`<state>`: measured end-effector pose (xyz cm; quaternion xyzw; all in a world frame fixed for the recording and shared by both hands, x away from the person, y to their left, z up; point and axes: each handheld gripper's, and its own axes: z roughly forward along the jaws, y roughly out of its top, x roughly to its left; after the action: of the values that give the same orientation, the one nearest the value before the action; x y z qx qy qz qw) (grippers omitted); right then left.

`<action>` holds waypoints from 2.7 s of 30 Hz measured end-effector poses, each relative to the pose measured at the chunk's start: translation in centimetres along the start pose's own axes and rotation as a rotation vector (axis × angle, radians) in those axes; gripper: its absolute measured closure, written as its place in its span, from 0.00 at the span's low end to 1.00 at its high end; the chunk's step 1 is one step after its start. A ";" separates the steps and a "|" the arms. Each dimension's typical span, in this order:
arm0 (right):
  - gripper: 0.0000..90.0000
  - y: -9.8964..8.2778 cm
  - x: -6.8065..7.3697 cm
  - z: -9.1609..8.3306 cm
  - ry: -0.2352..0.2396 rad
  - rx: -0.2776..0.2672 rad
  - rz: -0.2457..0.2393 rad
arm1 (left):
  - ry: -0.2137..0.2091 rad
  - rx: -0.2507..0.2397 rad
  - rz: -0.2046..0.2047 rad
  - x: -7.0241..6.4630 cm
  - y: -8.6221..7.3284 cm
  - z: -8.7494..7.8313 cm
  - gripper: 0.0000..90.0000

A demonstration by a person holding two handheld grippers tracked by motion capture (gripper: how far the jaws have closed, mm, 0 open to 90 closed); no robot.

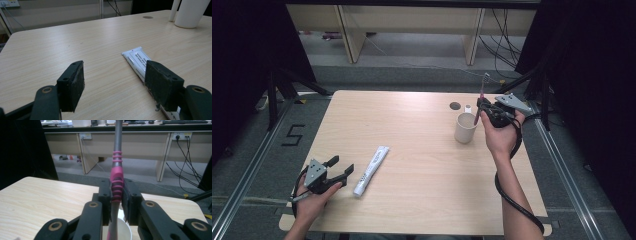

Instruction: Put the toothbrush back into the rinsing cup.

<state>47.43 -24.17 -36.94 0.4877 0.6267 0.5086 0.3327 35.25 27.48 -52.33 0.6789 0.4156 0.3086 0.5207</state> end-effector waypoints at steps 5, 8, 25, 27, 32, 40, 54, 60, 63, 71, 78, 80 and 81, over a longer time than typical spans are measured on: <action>0.88 0.3 0.1 0.5 -0.006 -0.017 -0.016 | 0.000 -0.003 -0.002 0.0 0.0 0.0 0.35; 0.88 0.5 0.1 0.7 -0.011 -0.015 -0.006 | 0.000 -0.002 -0.001 0.0 0.0 0.0 0.35; 0.88 1.5 -0.6 2.9 -0.039 -0.034 -0.006 | 0.005 0.001 -0.007 0.0 0.0 0.0 0.35; 0.88 1.5 -0.6 3.2 -0.040 -0.038 -0.008 | 0.005 0.000 -0.008 0.0 0.0 0.0 0.35; 0.87 1.6 -0.5 3.9 -0.043 -0.039 0.004 | 0.005 -0.003 -0.008 0.0 0.0 0.0 0.35; 0.88 1.8 -0.6 5.0 -0.055 -0.048 -0.012 | 0.006 0.000 -0.010 0.0 0.0 0.0 0.35; 0.87 1.6 -1.2 6.6 -0.067 -0.045 -0.016 | 0.003 -0.005 -0.012 0.0 0.0 0.0 0.35; 0.87 1.4 -1.3 7.2 -0.072 -0.034 -0.005 | 0.002 -0.008 -0.013 0.0 0.0 0.0 0.35; 0.87 1.2 -1.5 7.7 -0.076 -0.039 -0.010 | 0.005 -0.003 -0.012 -0.1 0.0 0.0 0.35; 0.87 1.2 -1.5 8.7 -0.075 -0.025 0.003 | 0.004 -0.004 -0.012 -0.1 0.0 0.0 0.35; 0.87 1.0 -1.5 9.5 -0.077 -0.010 0.010 | 0.001 -0.007 -0.013 0.0 0.0 0.0 0.35; 0.87 0.9 -1.5 9.7 -0.079 -0.010 0.007 | 0.001 -0.008 -0.014 0.0 0.0 0.0 0.35; 0.87 0.9 -1.4 9.8 -0.080 -0.011 0.015 | 0.001 -0.008 -0.013 0.0 0.0 0.0 0.35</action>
<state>57.06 -22.47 -38.74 0.5106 0.6063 0.4946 0.3563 35.25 27.43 -52.36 0.6739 0.4190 0.3070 0.5254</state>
